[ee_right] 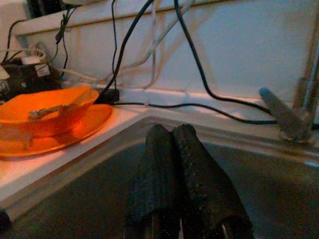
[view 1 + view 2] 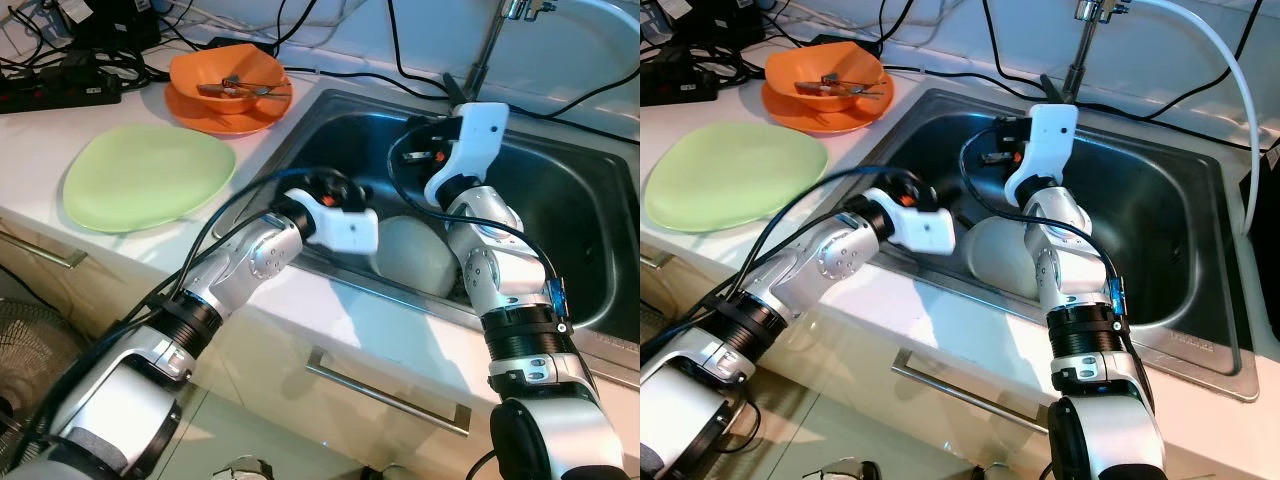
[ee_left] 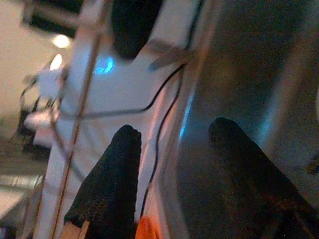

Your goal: Kitchen organization

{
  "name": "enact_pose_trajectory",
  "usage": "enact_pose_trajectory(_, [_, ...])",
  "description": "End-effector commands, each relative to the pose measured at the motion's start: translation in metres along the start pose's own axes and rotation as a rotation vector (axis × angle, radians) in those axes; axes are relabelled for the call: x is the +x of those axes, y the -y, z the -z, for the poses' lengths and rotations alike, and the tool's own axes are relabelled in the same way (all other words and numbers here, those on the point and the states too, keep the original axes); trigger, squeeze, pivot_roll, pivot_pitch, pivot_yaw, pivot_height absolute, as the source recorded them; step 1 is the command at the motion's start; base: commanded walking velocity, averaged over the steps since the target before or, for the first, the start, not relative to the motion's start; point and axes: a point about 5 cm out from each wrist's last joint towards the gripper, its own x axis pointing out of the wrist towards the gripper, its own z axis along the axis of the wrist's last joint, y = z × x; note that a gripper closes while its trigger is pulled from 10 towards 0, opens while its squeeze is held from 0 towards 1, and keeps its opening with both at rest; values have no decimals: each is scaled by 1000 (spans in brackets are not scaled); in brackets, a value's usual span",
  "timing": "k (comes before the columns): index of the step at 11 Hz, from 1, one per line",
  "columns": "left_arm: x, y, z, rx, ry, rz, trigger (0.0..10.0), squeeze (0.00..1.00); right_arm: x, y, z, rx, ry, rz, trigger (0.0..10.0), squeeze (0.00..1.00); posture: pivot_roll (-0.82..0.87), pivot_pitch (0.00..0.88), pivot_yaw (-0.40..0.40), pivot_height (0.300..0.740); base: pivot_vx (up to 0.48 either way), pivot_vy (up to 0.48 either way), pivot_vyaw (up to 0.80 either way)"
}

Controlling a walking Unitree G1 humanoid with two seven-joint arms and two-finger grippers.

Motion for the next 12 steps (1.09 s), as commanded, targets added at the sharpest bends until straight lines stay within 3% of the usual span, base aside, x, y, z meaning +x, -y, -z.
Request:
enact_pose_trajectory(1, [-5, -1, 12, -66, -76, -59, 10000, 0, -4, 4, -4, -3, 44, 30, 10000, 0, 35, 76, -40, 740, 0, 0, 0])
enact_pose_trajectory(5, [-20, -15, 32, -186, -228, -246, 10000, 0, -13, 18, -9, 19, 115, 129, 10000, 0, 30, 83, -38, 740, 0, 0, 0])
enact_pose_trajectory(7, [-38, -29, 34, -416, -255, -476, 10000, 0, -31, 20, 5, -25, 132, 153, 10000, 0, 30, 92, -39, 740, 0, 0, 0])
enact_pose_trajectory(12, [-62, -25, 48, -706, -354, -619, 10000, 0, -52, 6, 41, 4, 53, 140, 10000, 0, 25, 97, -38, 740, 0, 0, 0])
